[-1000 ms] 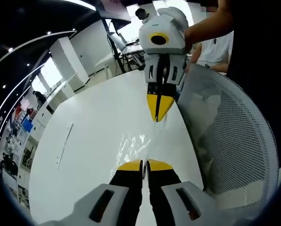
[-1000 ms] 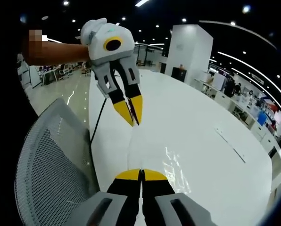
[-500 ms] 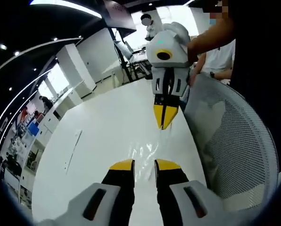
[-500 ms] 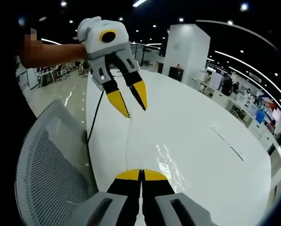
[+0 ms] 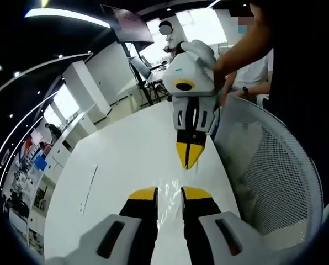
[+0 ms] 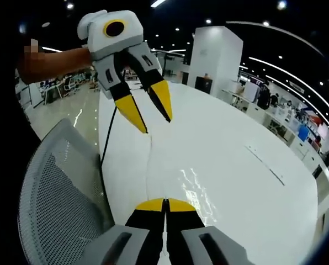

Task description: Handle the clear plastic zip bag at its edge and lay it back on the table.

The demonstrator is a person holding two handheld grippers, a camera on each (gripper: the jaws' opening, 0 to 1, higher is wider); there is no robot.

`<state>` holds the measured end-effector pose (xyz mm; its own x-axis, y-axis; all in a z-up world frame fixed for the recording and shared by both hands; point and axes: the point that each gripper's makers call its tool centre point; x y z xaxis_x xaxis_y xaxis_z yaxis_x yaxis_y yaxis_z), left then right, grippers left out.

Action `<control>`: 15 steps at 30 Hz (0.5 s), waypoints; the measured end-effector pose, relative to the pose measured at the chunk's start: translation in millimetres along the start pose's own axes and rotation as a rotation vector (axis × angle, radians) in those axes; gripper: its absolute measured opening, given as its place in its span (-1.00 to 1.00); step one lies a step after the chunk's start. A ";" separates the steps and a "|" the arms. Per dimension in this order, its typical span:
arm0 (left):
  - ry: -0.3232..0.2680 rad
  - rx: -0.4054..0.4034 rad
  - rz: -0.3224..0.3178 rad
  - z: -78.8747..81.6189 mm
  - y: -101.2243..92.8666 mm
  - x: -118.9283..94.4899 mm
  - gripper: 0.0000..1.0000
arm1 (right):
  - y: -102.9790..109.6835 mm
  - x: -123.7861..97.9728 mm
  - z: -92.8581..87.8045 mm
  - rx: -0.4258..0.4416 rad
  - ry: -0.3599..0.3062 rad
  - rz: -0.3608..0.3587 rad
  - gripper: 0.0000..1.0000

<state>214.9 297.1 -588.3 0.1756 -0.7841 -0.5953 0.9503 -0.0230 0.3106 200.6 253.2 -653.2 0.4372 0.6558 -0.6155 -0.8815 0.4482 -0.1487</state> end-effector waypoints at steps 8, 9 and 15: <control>0.013 0.028 -0.027 2.8 -10.0 9.1 -0.72 | 0.7 -0.2 3.1 0.009 -0.001 -0.002 -1.00; 0.015 0.029 -0.034 3.2 -11.7 10.1 -0.73 | 0.5 -0.1 3.8 0.007 -0.001 -0.003 -1.00; 0.026 0.050 -0.065 5.7 -21.5 19.4 -0.74 | -0.3 0.0 6.1 0.011 0.000 -0.003 -1.00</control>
Point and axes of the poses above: the point that each gripper's makers call its tool centre point, and the gripper's own axes: x roughly forward along the fingers, y roughly to its left, z roughly out of its top, and after that the axes turned 4 degrees about -z, right-handed
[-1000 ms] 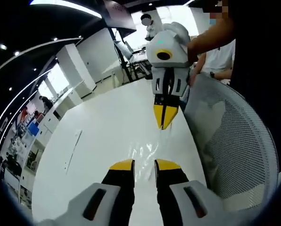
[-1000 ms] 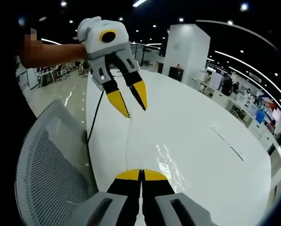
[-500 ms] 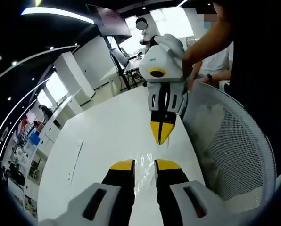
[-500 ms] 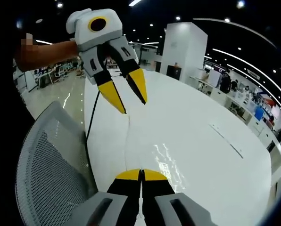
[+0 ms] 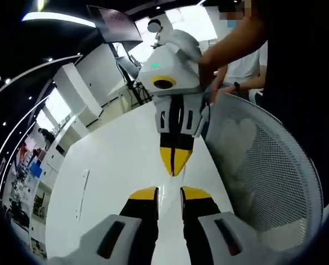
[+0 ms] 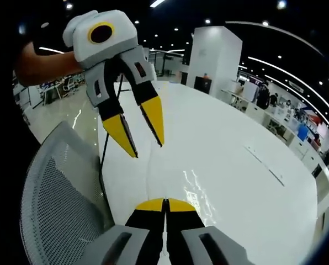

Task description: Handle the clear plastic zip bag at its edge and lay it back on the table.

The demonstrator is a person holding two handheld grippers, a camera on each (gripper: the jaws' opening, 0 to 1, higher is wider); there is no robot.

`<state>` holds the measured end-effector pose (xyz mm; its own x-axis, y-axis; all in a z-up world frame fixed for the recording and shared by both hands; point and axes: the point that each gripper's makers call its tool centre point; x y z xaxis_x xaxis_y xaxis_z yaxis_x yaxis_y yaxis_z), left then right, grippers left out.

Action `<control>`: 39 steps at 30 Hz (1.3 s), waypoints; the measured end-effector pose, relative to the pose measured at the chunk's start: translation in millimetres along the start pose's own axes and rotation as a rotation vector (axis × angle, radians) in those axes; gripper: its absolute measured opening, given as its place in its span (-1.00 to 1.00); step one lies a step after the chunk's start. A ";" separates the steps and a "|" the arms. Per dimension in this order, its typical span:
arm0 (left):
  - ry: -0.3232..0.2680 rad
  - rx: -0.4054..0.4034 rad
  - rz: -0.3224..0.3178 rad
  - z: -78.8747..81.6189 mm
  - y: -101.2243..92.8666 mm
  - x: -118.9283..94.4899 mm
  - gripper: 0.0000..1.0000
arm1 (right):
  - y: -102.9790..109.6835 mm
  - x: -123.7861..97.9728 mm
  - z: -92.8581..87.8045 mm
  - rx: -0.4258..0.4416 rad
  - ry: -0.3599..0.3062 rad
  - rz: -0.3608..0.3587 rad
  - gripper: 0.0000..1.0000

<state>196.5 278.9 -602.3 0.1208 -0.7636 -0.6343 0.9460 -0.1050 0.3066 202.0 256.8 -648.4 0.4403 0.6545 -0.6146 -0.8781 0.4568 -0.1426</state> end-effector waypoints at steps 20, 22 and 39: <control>0.079 0.107 0.005 -10.6 -8.8 24.5 -0.91 | -4.0 -2.6 7.4 0.028 0.001 -0.011 -1.00; 0.080 0.113 0.015 -10.0 -10.1 27.1 -0.95 | -4.8 -2.8 8.4 0.029 -0.001 -0.013 -1.00; 0.093 0.119 0.048 -15.1 -12.3 32.0 -1.00 | -15.0 -6.9 16.5 0.081 -0.028 -0.059 -1.00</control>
Point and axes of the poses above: the point that each gripper's makers call its tool centre point, and the gripper's own axes: x roughly forward along the fingers, y roughly to its left, z roughly out of its top, and after that the axes turned 4 degrees about -z, right-handed
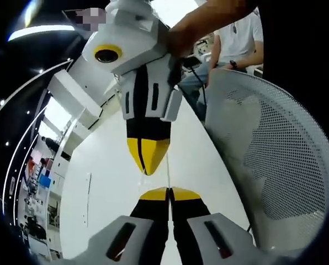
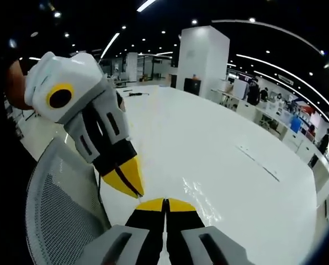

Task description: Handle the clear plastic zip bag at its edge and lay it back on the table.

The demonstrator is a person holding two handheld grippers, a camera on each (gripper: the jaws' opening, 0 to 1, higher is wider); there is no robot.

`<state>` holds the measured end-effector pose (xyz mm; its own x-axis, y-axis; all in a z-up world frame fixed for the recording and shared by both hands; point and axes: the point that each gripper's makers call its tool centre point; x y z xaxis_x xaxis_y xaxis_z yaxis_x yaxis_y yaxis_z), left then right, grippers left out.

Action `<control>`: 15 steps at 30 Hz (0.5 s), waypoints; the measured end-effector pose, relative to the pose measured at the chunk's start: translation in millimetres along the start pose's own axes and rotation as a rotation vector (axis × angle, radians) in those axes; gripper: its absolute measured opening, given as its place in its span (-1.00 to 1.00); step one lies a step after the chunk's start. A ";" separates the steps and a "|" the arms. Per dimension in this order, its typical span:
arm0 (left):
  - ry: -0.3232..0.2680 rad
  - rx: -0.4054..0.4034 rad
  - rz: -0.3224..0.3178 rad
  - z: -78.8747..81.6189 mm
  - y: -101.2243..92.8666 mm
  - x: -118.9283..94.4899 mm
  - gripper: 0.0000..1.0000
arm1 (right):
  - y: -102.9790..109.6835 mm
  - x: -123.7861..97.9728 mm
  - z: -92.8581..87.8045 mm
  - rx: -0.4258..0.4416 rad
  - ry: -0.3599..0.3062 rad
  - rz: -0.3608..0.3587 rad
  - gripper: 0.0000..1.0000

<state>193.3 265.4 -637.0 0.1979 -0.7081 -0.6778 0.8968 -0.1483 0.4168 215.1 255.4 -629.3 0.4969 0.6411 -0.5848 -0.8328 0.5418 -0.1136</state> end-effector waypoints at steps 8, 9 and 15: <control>0.004 -0.034 0.012 -3.7 -2.5 0.8 -1.00 | -12.1 -1.2 5.7 0.014 -0.020 -0.061 -1.00; 0.005 -0.038 0.016 -4.5 -3.2 0.8 -1.00 | -13.4 -1.5 7.2 0.019 -0.024 -0.068 -1.00; 0.010 -0.066 0.017 -8.8 -7.7 0.2 -1.00 | -21.0 -3.8 12.3 0.031 -0.043 -0.100 -1.00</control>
Point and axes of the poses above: the point that each gripper's makers call its tool centre point, and the gripper's own axes: x roughly forward along the fingers, y roughly to its left, z roughly out of its top, and after that the axes turned 4 degrees about -z, right-handed
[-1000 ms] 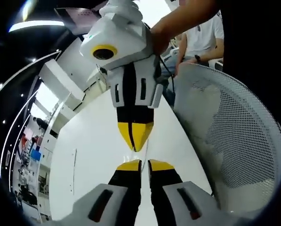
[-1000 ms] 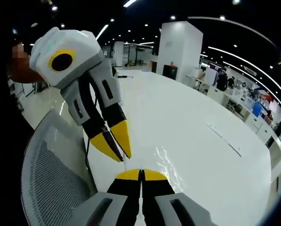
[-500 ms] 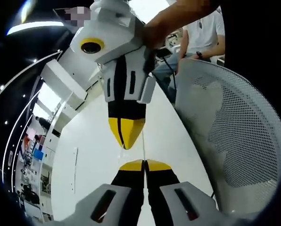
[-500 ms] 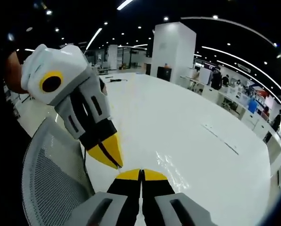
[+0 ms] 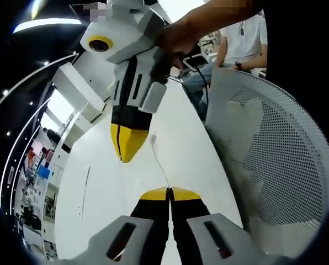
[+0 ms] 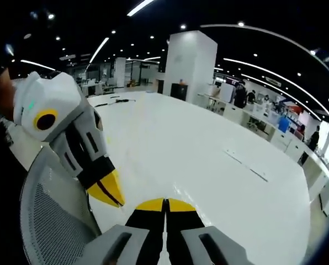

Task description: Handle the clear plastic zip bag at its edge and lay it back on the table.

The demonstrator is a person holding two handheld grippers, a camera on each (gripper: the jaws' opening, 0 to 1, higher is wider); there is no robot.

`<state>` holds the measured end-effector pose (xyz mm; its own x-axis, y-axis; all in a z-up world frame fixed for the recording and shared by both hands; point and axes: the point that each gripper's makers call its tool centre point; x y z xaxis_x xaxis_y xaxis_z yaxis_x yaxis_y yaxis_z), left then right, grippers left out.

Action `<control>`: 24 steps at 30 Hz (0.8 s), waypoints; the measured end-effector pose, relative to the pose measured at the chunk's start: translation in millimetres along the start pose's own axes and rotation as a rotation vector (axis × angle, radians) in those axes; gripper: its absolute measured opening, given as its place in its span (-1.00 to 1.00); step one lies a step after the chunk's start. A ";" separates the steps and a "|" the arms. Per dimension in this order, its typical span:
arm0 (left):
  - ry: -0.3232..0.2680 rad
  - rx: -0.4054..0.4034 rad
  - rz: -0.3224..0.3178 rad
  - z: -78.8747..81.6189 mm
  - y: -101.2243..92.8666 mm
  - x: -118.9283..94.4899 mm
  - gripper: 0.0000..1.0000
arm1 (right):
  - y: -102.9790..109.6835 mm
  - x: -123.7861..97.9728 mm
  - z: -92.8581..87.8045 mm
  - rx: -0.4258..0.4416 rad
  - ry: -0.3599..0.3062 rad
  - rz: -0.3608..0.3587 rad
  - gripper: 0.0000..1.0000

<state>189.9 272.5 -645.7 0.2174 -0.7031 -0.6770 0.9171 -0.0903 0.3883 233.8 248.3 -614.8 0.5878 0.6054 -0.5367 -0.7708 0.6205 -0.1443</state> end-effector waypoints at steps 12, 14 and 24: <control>-0.010 -0.061 0.027 -4.5 -1.9 -4.2 -1.00 | -10.2 -2.3 7.9 0.027 -0.021 -0.051 -1.00; -0.017 -0.071 0.034 -3.9 -1.0 -5.7 -1.00 | -11.6 -3.0 9.5 0.026 -0.027 -0.061 -1.00; -0.017 -0.085 0.034 -4.8 -2.0 -8.3 -1.00 | -14.2 -3.9 9.6 0.021 -0.029 -0.083 -1.00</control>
<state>187.9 281.9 -643.9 0.2440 -0.7167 -0.6533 0.9345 -0.0062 0.3559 244.8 241.9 -602.7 0.6563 0.5655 -0.4995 -0.7142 0.6790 -0.1699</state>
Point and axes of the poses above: the point that each gripper's makers call its tool centre point, and the gripper's own axes: x roughly forward along the fingers, y roughly to its left, z roughly out of its top, and after that the axes turned 4 degrees about -z, right-handed
